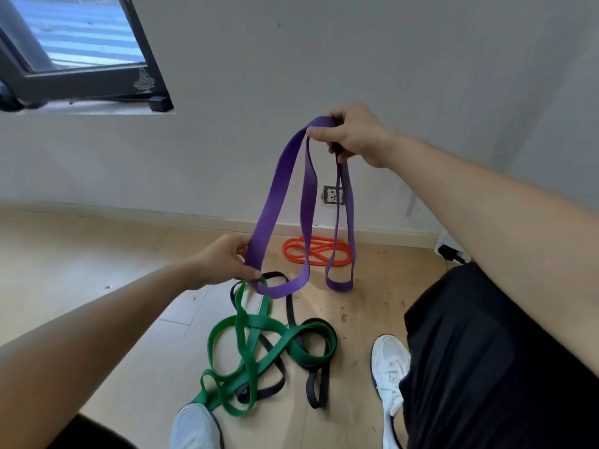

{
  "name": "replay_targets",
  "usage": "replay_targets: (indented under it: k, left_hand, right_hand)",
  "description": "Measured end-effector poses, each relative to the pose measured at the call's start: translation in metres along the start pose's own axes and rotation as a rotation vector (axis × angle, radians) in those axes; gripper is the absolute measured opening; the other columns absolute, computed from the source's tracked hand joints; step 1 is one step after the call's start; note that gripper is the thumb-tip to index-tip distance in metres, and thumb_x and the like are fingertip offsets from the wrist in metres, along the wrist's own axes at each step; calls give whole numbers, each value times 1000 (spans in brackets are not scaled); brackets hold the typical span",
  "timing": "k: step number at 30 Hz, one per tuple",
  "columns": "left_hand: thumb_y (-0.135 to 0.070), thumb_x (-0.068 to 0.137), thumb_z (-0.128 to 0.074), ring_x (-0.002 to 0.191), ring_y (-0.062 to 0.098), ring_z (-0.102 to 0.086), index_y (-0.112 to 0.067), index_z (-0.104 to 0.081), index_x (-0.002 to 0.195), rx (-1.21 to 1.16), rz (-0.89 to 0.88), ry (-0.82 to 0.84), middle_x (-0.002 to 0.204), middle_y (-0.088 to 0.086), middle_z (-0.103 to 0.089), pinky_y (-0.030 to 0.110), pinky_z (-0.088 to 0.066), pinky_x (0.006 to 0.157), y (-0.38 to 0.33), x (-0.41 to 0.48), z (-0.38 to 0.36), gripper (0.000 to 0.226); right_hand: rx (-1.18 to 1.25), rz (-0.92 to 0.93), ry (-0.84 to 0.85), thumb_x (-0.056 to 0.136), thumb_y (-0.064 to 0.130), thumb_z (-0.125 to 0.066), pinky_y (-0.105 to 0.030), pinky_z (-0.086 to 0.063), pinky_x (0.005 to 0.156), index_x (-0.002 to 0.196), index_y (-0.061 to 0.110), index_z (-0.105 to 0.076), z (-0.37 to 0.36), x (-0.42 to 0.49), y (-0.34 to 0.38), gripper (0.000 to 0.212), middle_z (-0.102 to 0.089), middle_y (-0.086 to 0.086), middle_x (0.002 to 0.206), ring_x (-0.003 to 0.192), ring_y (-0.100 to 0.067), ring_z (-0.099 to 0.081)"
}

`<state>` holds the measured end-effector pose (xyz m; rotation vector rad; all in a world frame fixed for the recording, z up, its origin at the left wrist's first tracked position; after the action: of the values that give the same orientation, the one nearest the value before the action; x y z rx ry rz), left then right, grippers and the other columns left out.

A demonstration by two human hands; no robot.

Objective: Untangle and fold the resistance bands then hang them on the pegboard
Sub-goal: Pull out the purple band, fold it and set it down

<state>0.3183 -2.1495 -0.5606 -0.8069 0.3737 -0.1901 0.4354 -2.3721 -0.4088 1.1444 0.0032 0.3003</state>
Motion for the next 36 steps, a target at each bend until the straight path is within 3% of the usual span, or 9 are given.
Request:
replay_targets:
  k: [5,8,14,18,21,24,29,33,36]
  left_hand:
    - [3,88,-71,80,22,-70,-9,-60,111,-83,79,-403,105,12,-62,24,-59,56,13,0,63,28]
    - [3,93,-63,78,21,-68,-10,-58,116,-145,111,-528,112,15,-63,22,-57,54,20,-4,89,28]
    - [0,90,-70,96,28,-73,-6,-63,116,-266,205,-280,108,17,-69,29,-63,71,29,-10,93,28]
    - [1,85,-75,98,29,-72,1,-65,110,-323,144,-269,104,18,-69,28,-63,76,27,-18,108,27]
    - [-4,79,-80,94,30,-67,3,-68,104,-287,105,-307,98,19,-68,41,-57,92,33,-24,124,29]
    - [-13,73,-81,87,25,-67,6,-67,109,-340,66,-373,92,15,-68,34,-60,83,35,-30,136,44]
    - [-15,86,-77,65,7,-70,-6,-68,109,-261,59,-442,78,0,-72,20,-57,59,37,-32,146,26]
    - [-15,84,-81,81,21,-64,-7,-72,108,-84,114,-448,95,13,-67,28,-53,72,54,-27,146,27]
    - [-8,80,-83,90,26,-65,-11,-74,105,144,168,-325,99,10,-70,34,-52,80,68,-20,132,27]
  right_hand:
    - [-39,-26,-24,87,30,-78,-26,-49,50,97,1,-67,4,3,-12,32,-54,-3,68,58,-13,-56]
    - [-33,-68,-81,89,31,-76,-25,-49,48,96,5,-67,14,5,-20,29,-55,-3,69,58,-12,-56]
    - [-110,-137,-66,88,33,-77,-23,-50,46,93,7,-67,17,6,-39,28,-56,-4,71,62,-15,-57]
    - [-126,-168,-53,87,32,-77,-25,-49,48,97,5,-68,17,9,-47,30,-55,-5,72,64,-17,-57]
    - [-194,-212,-24,87,30,-78,-28,-49,52,99,4,-69,18,10,-57,30,-57,-5,73,64,-17,-56]
    - [-258,-252,71,85,27,-80,-28,-47,54,97,5,-72,13,8,-66,26,-54,-4,71,64,-17,-54]
    - [-282,-267,260,86,25,-79,-29,-47,57,99,1,-70,-5,-1,-70,29,-52,-5,68,63,-17,-52]
    - [-211,-224,340,84,23,-80,-28,-46,57,105,-2,-70,-14,-6,-57,34,-54,-5,71,68,-17,-52]
    - [-131,-151,389,84,24,-79,-27,-45,56,109,1,-70,-27,-10,-34,35,-55,-5,73,69,-17,-53]
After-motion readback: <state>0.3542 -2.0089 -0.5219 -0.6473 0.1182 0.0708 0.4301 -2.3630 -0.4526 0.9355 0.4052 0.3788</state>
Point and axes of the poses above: each hand's wrist, its own x-axis towards the middle knuckle, its own z-axis out of the back of the hand, y = z × x, the point moved 10 cm from there along x, towards the middle knuckle
